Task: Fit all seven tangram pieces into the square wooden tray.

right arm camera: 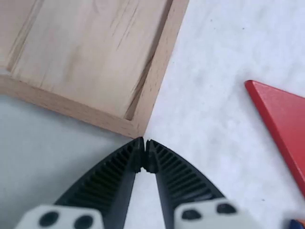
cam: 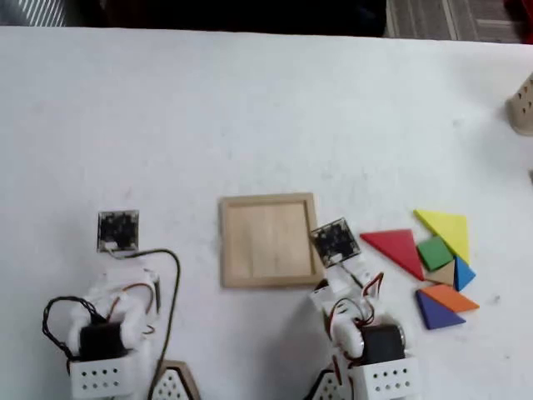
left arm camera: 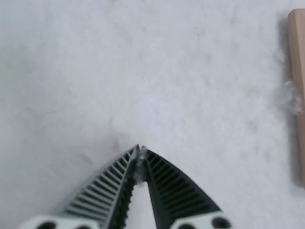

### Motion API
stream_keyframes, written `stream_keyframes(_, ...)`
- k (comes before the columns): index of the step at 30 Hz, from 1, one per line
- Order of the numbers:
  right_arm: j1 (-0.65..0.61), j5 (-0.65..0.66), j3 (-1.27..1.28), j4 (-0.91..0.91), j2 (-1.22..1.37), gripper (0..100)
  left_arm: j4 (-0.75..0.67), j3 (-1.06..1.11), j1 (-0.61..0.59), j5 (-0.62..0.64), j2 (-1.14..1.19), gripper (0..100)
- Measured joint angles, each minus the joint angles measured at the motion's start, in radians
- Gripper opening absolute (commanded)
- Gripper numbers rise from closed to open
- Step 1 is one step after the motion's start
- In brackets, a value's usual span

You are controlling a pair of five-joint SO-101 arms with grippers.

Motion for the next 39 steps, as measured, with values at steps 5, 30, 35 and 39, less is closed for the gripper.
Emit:
stream_keyframes(5,0.0,0.0,0.0,0.0,0.0,1.9,0.0,0.0,0.0,0.0,0.0,2)
stream_keyframes(30,0.026,0.0,-0.091,-0.032,-0.009,7.0,-0.173,-0.002,-0.002,0.0,0.0,2)
stream_keyframes(35,0.137,0.0,-0.098,-0.052,-0.009,20.4,-0.242,-0.003,0.0,-0.002,0.0,4)
stream_keyframes(39,0.292,0.0,-0.098,-0.141,-0.009,22.1,-0.288,-0.003,0.052,-0.002,0.0,17)
